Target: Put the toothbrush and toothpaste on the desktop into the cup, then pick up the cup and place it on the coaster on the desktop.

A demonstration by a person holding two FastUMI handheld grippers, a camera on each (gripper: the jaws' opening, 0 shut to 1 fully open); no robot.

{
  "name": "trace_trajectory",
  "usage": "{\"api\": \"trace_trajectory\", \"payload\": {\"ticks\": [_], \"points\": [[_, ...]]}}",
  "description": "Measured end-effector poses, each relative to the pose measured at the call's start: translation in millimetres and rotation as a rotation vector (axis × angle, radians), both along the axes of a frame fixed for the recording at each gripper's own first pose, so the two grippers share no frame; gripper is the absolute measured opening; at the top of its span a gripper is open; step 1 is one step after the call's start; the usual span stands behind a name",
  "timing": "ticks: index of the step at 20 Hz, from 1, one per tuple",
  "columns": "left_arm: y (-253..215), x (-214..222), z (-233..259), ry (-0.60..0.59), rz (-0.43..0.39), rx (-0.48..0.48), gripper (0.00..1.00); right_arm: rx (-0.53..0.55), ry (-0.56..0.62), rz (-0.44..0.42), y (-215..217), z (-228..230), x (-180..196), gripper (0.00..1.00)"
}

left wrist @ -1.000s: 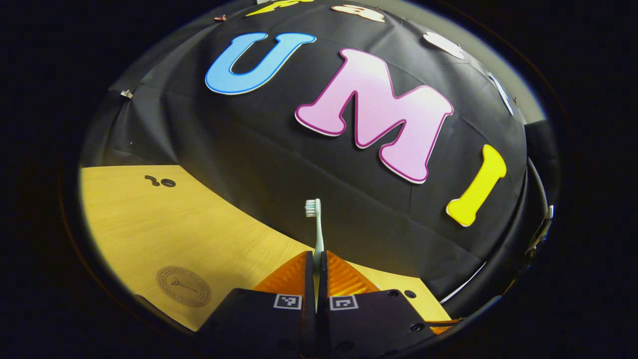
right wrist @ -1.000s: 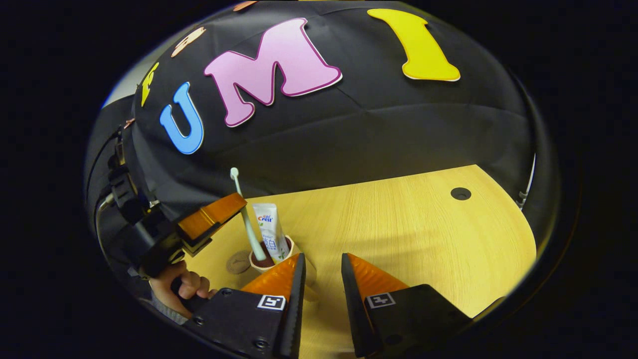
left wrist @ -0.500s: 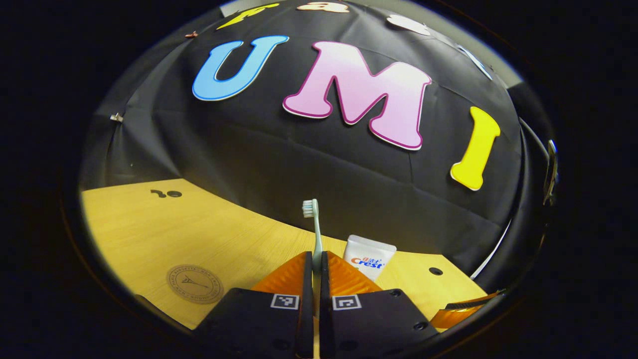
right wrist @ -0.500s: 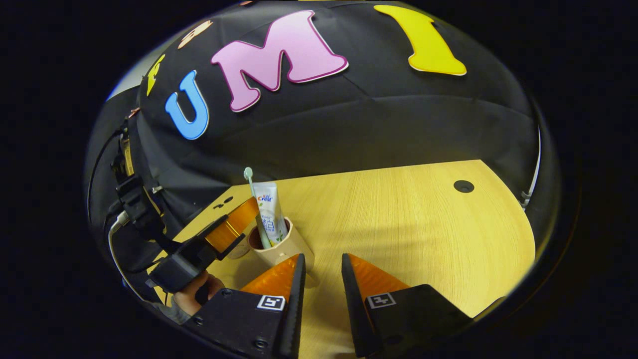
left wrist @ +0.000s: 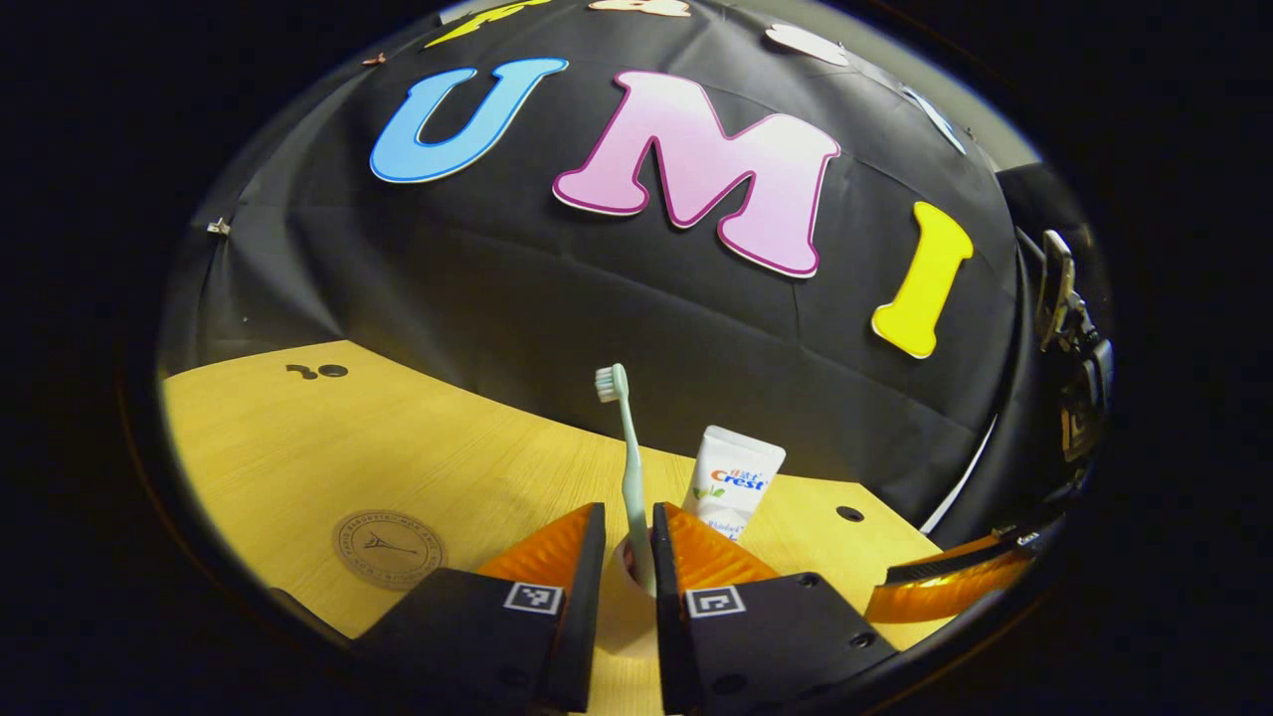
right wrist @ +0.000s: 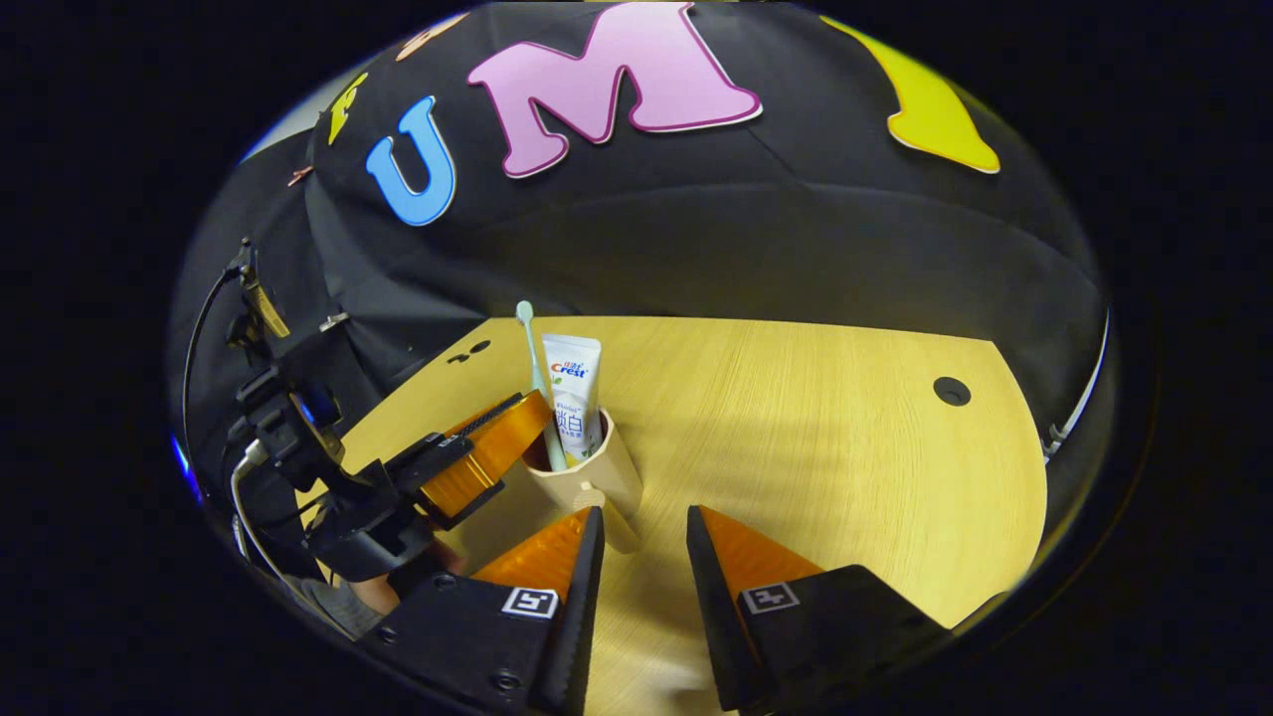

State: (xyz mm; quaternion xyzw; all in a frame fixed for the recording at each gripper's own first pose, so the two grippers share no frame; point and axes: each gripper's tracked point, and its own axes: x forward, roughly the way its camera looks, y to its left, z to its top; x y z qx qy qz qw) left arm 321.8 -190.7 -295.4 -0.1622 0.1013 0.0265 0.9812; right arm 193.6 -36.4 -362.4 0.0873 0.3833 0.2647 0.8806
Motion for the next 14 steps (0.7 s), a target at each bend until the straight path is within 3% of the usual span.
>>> {"api": "trace_trajectory", "payload": {"ticks": [1, 2, 3, 4, 5, 6, 9, 14], "points": [[1, -7, -2, 0.011, -0.010, 0.006, 0.35, -0.016, 0.006, 0.019, 2, 0, 0, 0.52], [4, -13, -1, 0.020, -0.015, 0.019, 0.43, -0.027, 0.016, 0.042, 5, 0, -1, 0.41], [7, -22, 0, 0.029, -0.022, 0.031, 0.56, -0.037, 0.031, 0.066, 9, 0, -2, 0.41], [10, -32, 3, 0.038, -0.029, 0.046, 0.51, -0.047, 0.042, 0.090, 14, 0, -4, 0.52], [14, -43, 4, 0.048, -0.035, 0.064, 0.52, -0.061, 0.054, 0.120, 19, 1, -6, 0.41], [20, -56, 6, 0.055, -0.035, 0.090, 0.54, -0.081, 0.064, 0.148, 23, -2, -7, 0.54], [39, -99, 19, 0.072, -0.051, 0.153, 0.61, -0.123, 0.095, 0.197, 34, -7, -7, 0.55], [60, -174, 20, 0.163, -0.071, 0.181, 0.70, -0.207, 0.136, 0.239, 51, -27, -1, 0.55]]}}
